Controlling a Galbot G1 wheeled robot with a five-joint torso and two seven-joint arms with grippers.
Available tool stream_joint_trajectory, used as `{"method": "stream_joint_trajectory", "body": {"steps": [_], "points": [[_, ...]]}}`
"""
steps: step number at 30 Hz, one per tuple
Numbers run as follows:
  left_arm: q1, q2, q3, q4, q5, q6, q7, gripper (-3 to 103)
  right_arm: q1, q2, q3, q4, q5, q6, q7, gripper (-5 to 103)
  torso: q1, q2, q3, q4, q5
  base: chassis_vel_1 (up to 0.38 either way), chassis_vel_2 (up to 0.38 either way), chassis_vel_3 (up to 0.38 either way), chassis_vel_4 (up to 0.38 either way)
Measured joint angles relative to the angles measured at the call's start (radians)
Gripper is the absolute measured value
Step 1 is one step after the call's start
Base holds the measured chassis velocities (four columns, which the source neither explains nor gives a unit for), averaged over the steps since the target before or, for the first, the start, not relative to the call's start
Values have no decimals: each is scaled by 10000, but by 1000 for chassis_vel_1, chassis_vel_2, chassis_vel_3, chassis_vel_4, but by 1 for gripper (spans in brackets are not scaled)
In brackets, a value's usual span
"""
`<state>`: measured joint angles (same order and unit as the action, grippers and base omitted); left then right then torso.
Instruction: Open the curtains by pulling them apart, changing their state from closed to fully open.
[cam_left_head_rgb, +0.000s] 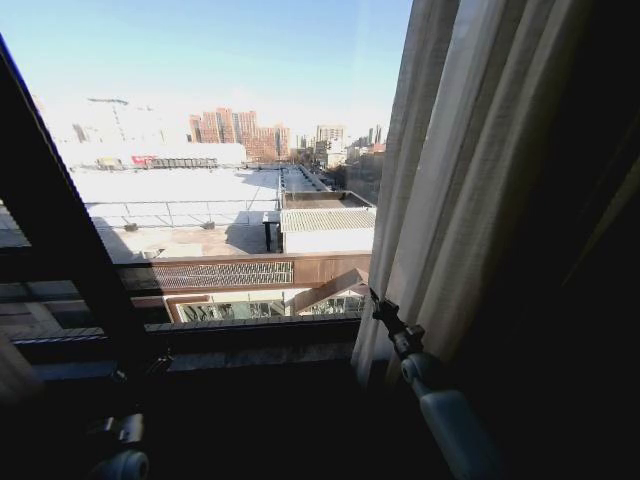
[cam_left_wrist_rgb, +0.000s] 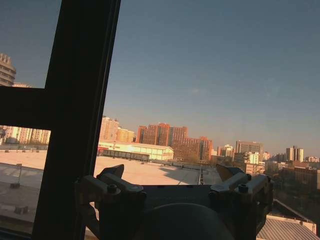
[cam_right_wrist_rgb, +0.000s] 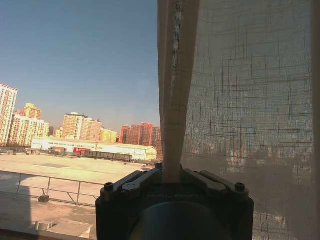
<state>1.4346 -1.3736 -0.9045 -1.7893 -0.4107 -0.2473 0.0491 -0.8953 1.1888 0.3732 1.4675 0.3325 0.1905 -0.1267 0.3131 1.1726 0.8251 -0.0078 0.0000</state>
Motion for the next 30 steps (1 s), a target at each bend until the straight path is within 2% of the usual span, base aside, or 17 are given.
{"method": "stream_joint_trajectory", "body": {"steps": [17, 30], "points": [[0, 0, -1, 0, 0, 0, 0, 100, -30, -232, 193, 80, 436, -186, -137, 0, 0, 0, -1, 1, -1, -38, -40, 35, 38], [-1, 0, -1, 0, 0, 0, 0, 100, 69, -258, 241, -76, 527, -111, -319, 0, -1, 1, 0, 0, 3, -248, -243, 256, 243]]}}
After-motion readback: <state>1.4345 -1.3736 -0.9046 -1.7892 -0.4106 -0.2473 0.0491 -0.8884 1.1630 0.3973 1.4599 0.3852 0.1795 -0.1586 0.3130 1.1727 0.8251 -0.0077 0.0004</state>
